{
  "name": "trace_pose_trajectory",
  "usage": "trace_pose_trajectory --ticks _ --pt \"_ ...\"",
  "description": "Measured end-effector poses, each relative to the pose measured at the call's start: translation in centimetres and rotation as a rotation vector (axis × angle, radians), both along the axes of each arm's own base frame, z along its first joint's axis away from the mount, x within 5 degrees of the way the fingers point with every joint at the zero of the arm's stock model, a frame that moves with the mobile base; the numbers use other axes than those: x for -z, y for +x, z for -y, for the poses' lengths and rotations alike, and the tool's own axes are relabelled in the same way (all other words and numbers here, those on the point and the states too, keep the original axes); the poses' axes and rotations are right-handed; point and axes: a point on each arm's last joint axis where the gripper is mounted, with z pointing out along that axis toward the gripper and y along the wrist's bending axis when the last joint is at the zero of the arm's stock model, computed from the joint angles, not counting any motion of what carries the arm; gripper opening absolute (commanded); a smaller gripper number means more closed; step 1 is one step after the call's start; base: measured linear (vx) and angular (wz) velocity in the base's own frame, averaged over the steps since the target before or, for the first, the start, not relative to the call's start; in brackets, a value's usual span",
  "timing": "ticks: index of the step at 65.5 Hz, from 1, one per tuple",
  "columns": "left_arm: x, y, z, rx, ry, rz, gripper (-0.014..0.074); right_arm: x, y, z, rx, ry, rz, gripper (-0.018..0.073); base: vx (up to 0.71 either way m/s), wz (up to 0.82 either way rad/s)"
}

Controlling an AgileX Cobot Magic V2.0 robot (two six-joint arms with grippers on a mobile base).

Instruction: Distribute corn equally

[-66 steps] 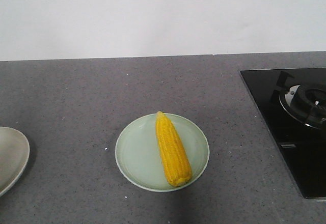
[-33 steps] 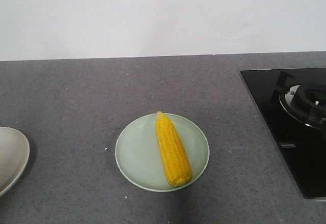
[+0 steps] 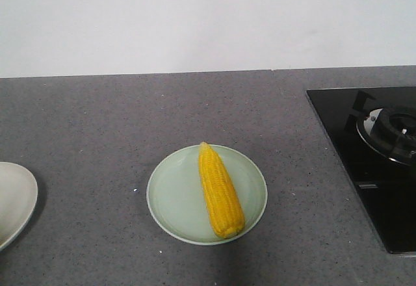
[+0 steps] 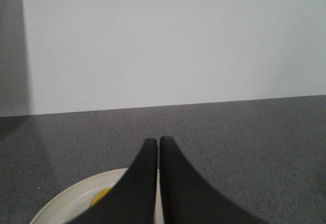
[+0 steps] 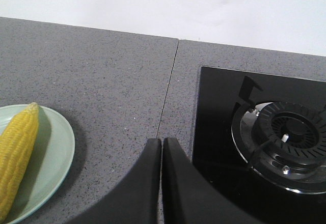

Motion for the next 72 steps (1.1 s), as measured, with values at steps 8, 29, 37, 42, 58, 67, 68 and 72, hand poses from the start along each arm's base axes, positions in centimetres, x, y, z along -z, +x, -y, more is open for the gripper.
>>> trace_pose_trajectory --ticks 8,29,37,42,58,67,68,72 --pt "1.5 -0.2 0.0 0.001 0.001 0.01 -0.0006 0.0 0.0 0.0 0.0 0.0 0.0 -0.0011 0.0 0.0" --pt "2.5 -0.1 0.0 0.006 -0.03 0.053 -0.0006 0.0 0.0 0.0 0.0 0.0 0.0 -0.0011 0.0 0.0" --pt "2.5 -0.1 0.0 0.006 -0.035 0.053 -0.0006 0.0 0.0 0.0 0.0 0.0 0.0 -0.0011 0.0 0.0" --pt "2.5 -0.1 0.0 0.006 -0.037 0.053 -0.0006 0.0 0.0 0.0 0.0 0.0 0.0 -0.0011 0.0 0.0" --pt "2.5 -0.1 0.0 0.006 -0.038 0.053 -0.0006 0.0 0.0 0.0 0.0 0.0 0.0 -0.0011 0.0 0.0" --pt "2.5 -0.1 0.0 0.006 -0.038 0.053 -0.0006 0.0 0.0 0.0 0.0 0.0 0.0 -0.0011 0.0 0.0" --pt "2.5 -0.1 0.0 0.006 -0.038 0.053 -0.0006 0.0 0.0 0.0 0.0 0.0 0.0 -0.0011 0.0 0.0" --pt "2.5 -0.1 0.0 0.006 -0.038 0.053 -0.0006 0.0 0.0 0.0 0.0 0.0 0.0 -0.0011 0.0 0.0"
